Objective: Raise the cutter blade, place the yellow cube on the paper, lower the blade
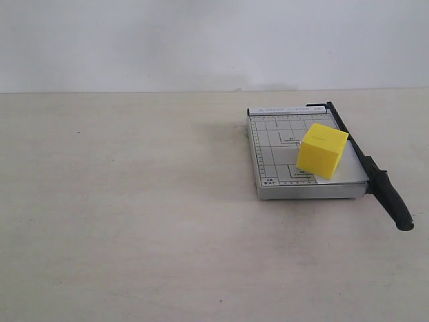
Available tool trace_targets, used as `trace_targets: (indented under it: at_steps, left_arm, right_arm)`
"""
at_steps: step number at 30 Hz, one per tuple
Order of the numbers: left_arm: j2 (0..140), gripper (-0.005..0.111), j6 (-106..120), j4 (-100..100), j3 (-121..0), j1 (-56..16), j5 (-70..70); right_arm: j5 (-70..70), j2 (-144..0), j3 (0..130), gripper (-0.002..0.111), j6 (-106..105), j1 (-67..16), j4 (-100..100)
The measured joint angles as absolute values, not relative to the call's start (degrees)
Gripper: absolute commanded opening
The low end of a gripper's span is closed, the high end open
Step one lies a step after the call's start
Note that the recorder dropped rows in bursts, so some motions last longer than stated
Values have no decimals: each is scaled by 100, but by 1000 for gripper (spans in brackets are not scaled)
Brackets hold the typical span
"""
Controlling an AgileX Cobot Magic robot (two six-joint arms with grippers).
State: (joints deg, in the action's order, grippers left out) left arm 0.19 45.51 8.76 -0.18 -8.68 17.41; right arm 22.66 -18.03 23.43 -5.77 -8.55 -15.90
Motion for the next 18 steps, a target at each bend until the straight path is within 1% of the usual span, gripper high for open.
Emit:
trace_targets:
  at_steps: [10,18]
  left_arm:
    - [19,4,4551,876,-18,-868,1741]
    - [19,4,4551,876,-18,-868,1741]
  right_arm:
    - [2236,-1794,2245,0,-577,-855,-1590]
    - [1331,-1286,755,0,-577,-855,-1295]
